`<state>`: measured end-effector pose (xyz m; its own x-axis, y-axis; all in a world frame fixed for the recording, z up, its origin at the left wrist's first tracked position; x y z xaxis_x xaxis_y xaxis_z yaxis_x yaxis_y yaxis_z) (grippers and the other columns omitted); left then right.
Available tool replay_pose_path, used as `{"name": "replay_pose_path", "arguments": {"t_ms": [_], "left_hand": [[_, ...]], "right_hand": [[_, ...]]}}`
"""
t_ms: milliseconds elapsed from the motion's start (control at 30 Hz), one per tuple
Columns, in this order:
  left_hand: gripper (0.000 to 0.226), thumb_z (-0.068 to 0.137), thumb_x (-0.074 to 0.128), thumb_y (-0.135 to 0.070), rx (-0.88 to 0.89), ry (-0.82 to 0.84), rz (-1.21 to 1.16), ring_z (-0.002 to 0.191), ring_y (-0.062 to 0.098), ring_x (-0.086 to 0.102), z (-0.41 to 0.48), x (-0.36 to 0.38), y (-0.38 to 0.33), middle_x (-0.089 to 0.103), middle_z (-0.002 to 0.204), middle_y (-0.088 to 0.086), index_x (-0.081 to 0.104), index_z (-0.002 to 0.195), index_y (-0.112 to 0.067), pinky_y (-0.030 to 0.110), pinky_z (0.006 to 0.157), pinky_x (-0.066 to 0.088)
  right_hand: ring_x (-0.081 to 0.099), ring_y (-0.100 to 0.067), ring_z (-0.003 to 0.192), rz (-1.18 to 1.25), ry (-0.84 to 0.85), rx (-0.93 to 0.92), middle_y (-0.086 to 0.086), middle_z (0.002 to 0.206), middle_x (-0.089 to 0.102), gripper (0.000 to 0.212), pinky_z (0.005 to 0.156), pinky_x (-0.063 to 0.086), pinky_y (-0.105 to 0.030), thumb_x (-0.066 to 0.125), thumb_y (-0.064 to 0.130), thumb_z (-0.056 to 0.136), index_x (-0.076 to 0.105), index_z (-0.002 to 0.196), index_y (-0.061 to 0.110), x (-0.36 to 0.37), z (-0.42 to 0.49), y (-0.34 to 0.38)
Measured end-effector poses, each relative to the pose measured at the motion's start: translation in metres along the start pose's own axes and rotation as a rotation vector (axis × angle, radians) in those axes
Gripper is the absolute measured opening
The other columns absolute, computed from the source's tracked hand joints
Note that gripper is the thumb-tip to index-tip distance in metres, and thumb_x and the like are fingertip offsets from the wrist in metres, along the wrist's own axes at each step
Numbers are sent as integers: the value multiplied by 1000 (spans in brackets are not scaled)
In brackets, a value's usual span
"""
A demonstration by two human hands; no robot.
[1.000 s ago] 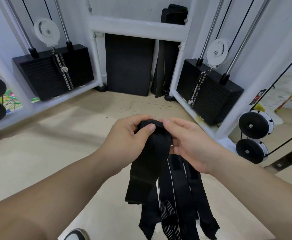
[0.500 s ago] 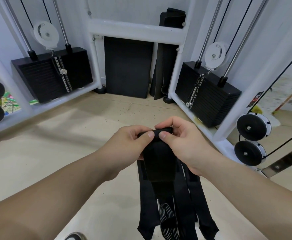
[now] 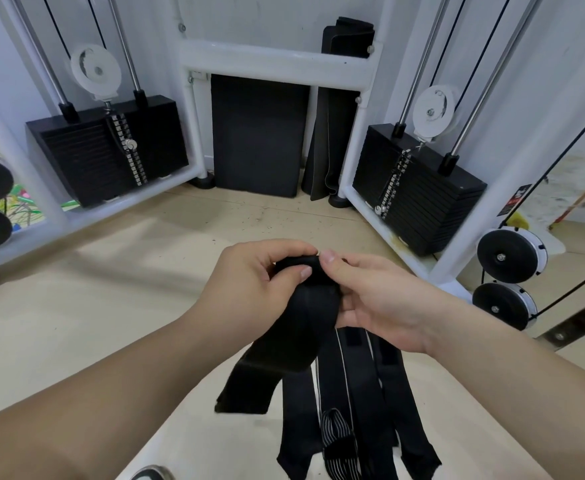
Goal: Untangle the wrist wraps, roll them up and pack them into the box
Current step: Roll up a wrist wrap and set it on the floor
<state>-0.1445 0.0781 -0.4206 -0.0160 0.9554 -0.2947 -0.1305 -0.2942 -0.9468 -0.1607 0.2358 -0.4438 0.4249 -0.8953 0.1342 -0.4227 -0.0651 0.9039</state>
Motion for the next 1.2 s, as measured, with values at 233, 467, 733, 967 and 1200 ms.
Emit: {"name": "replay_pose_path", "arguments": {"t_ms": [233, 467, 733, 967, 1200], "left_hand": [[39, 88, 80, -8, -272, 67, -143, 100, 20, 75, -3, 2, 16, 74, 115, 1, 71, 117, -32, 30, 83, 63], [28, 104, 57, -47, -331, 198, -127, 98, 19, 76, -6, 17, 21, 79, 103, 1, 73, 112, -26, 44, 92, 64], [6, 104, 64, -30, -163, 35, -81, 95, 23, 75, 1, 10, 8, 77, 96, -1, 70, 104, -31, 49, 91, 62], [21, 100, 70, -18, -173, 76, -191, 99, 19, 76, -3, 10, 8, 76, 106, -3, 70, 109, -37, 38, 82, 66], [26, 98, 67, -30, -419, 179, -379, 112, 25, 75, -1, 19, 25, 75, 124, 10, 71, 124, -24, 48, 101, 60]], "right_hand": [[74, -32, 96, 107, -158, -92, -19, 110, 75, 19, 90, 63, -48, 65, -2, 100, 73, 109, 13, -7, 3, 3], [75, -27, 90, -15, -245, -215, -13, 96, 76, 29, 77, 65, -36, 70, -17, 89, 75, 97, 11, -14, 1, 9], [77, -26, 110, -13, -98, -117, -12, 120, 78, 39, 95, 61, -43, 67, 42, 100, 74, 125, 13, -9, 5, 4], [74, -37, 114, -33, -130, -122, -22, 123, 75, 27, 101, 60, -53, 65, 26, 104, 68, 126, 10, -8, 6, 3], [72, -32, 97, 32, -173, -191, -16, 107, 73, 21, 81, 66, -43, 72, 1, 96, 71, 113, 12, -10, 4, 6]]}}
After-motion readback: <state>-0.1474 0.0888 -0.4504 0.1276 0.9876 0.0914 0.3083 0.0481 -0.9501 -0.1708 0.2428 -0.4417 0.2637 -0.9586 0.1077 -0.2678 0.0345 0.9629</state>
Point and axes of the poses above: each hand's wrist, its own z-axis towards the middle knuckle, its own x-axis out of the palm, y = z × x, the point moved 7 cm from there along z, towards the middle knuckle
